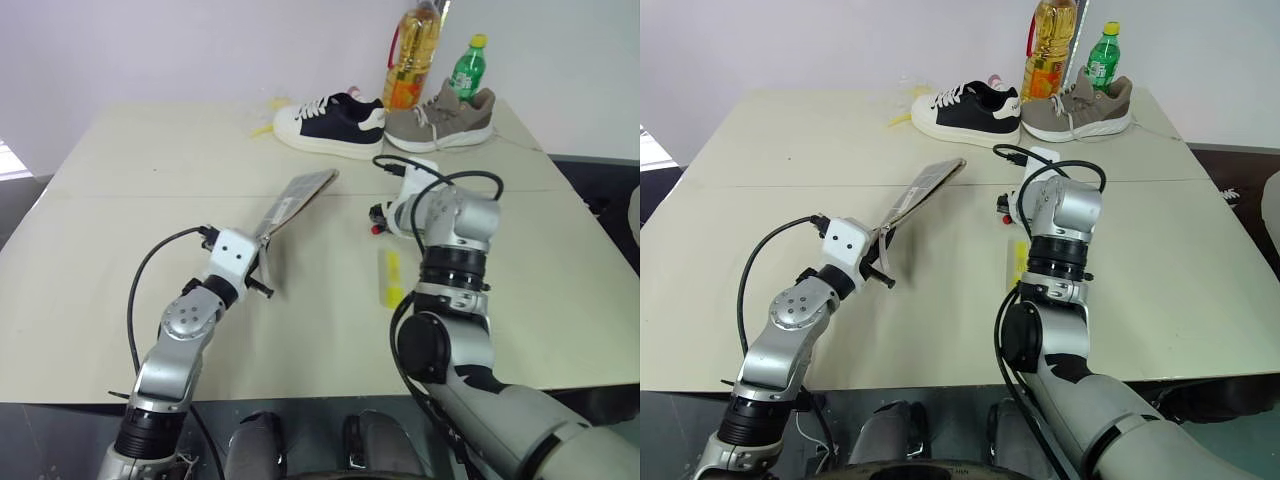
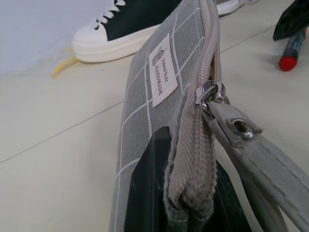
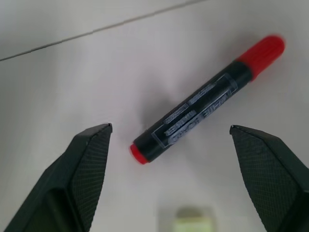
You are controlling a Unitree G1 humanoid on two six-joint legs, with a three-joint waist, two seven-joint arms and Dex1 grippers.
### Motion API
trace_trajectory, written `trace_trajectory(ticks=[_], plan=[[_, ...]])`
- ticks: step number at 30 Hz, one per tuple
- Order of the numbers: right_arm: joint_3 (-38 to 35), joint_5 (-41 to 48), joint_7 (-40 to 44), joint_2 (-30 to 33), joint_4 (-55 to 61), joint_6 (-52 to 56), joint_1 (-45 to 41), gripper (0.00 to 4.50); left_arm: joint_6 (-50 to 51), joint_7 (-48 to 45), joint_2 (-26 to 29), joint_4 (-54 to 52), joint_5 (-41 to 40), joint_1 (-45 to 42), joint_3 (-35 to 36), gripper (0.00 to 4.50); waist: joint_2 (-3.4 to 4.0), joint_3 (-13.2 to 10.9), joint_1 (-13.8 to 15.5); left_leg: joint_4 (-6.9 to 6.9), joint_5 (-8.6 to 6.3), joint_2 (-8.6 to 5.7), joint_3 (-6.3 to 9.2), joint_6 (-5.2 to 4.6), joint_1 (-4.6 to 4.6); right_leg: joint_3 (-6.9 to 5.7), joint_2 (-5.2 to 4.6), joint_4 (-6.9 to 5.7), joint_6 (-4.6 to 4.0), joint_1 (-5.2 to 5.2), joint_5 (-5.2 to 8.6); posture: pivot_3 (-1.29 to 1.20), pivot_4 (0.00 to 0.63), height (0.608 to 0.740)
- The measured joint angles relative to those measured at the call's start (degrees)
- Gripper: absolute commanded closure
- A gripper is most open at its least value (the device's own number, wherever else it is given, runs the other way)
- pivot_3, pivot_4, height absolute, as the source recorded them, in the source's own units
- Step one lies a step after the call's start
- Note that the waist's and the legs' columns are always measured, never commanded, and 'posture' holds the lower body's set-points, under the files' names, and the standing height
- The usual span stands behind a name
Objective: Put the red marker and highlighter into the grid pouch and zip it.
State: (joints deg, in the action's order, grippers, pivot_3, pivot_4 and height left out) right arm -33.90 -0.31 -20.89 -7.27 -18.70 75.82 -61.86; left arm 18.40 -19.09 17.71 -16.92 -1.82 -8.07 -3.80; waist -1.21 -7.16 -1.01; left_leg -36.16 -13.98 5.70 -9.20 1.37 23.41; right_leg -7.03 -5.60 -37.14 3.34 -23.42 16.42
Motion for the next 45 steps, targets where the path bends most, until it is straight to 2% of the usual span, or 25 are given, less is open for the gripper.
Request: trace_trajectory(ticks=[7,8,10,15,16,20,24,26,29,32,34,37,45], plan=[[-7.55,2.87,-10.6,-0.1,-12.9,-8.21,-4.46,0.46,-0.27,0.05,-0.42,0.62,0.01,-0.35,0.04,4.5,0.0,0.0,-0.27,0.01,0.0,0.0,0.01,0.0,0.0,0.0,0.02,-0.02,0.0,-0.01,0.0,0.0,0.15,0.705],[-8.1,3.46,-11.72,0.19,-15.05,-9.84,-5.28,0.68,-0.28,0.11,-0.42,0.61,0.02,-0.31,0.06,4.5,-0.01,0.01,-0.31,0.01,0.01,0.0,0.01,0.0,0.0,0.0,0.02,-0.02,0.0,0.0,0.0,0.0,0.15,0.705],[-8.63,4.84,-13.36,1.17,-19.04,-13.27,-6.35,1.28,-0.31,0.2,-0.48,0.58,0.02,-0.12,0.06,4.5,-0.02,0.01,-0.43,0.0,0.01,0.01,0.01,0.0,-0.02,0.0,0.02,-0.02,0.0,0.03,0.0,0.0,0.15,0.705],[-8.89,8.35,-15.63,3.04,-24.57,-18.52,-7.34,3.9,-0.35,0.55,-0.48,0.54,0.05,0.5,0.11,4.5,-0.05,0.03,-1.53,0.0,0.01,0.01,0.06,0.01,-0.04,0.0,0.02,-0.04,0.01,0.07,0.0,0.0,0.15,0.705],[-8.72,9.15,-15.89,3.25,-24.93,-18.85,-7.42,4.22,-0.35,0.55,-0.48,0.54,0.05,0.51,0.11,4.5,-0.04,0.03,-1.65,0.01,0.01,0.02,0.06,0.01,-0.06,0.01,0.03,-0.05,0.01,0.06,0.0,0.0,0.15,0.705],[-4.41,10.11,-12.75,4.08,-24.98,-20.74,-6.13,4.23,-0.39,0.58,-0.48,0.17,0.05,0.71,0.12,4.5,-0.01,0.01,-1.59,0.02,0.01,0.02,0.07,0.02,-0.04,0.01,0.04,-0.03,0.01,0.05,0.0,0.0,0.15,0.705],[10.13,9.29,5.62,7.99,-17.27,-27.51,0.19,4.23,-0.48,0.49,-0.3,-1.03,-0.08,1.44,0.37,4.5,0.09,-0.06,-1.39,0.07,0.01,0.0,0.09,0.01,0.05,0.02,0.0,0.04,0.04,0.0,0.01,0.0,0.15,0.705],[23.39,5.91,18.95,15.0,-9.93,-33.57,4.37,4.23,-0.53,0.39,-0.08,-1.35,-0.16,1.69,0.68,4.5,0.11,-0.07,-1.36,0.08,0.01,-0.02,0.09,0.0,0.06,0.02,-0.02,0.06,0.08,0.0,0.03,0.0,0.15,0.705],[36.08,0.99,32.76,24.47,-0.27,-43.13,10.23,4.23,-0.56,0.11,0.13,-1.44,-0.18,1.72,1.09,4.5,0.08,-0.05,-1.45,0.11,0.01,0.0,0.09,0.0,-0.01,0.02,0.01,0.07,0.1,0.04,0.05,0.0,0.15,0.705],[45.24,-3.19,44.33,33.08,5.54,-55.19,17.0,4.23,-0.64,-0.57,0.27,-1.45,-0.68,1.65,1.24,4.5,0.09,-0.05,-1.42,0.1,0.01,0.0,0.07,0.01,-0.04,0.02,0.01,0.08,0.11,0.05,0.05,0.0,0.15,0.705],[49.47,-5.15,50.89,37.84,8.07,-63.31,20.73,4.23,-0.74,-1.25,0.34,-1.47,-1.32,1.66,1.28,4.5,0.09,-0.07,-1.41,0.08,0.01,0.0,0.07,0.01,-0.04,0.02,0.01,0.08,0.11,0.05,0.05,0.0,0.15,0.705],[53.45,-9.15,56.22,42.82,8.75,-72.26,22.52,4.23,-1.08,-2.44,0.41,-1.47,-2.2,1.6,1.26,4.5,0.09,-0.09,-1.43,0.05,0.01,0.0,0.05,0.01,-0.06,0.02,0.0,0.06,0.1,0.05,0.05,0.0,0.15,0.705],[53.46,-13.13,59.56,43.85,8.75,-77.97,22.35,4.23,-1.14,-4.11,0.77,-1.26,-2.63,1.17,1.24,4.5,0.08,-0.08,-1.12,0.02,0.01,0.0,0.04,0.01,-0.1,0.02,-0.01,0.07,0.09,0.1,0.04,0.0,0.15,0.705]])
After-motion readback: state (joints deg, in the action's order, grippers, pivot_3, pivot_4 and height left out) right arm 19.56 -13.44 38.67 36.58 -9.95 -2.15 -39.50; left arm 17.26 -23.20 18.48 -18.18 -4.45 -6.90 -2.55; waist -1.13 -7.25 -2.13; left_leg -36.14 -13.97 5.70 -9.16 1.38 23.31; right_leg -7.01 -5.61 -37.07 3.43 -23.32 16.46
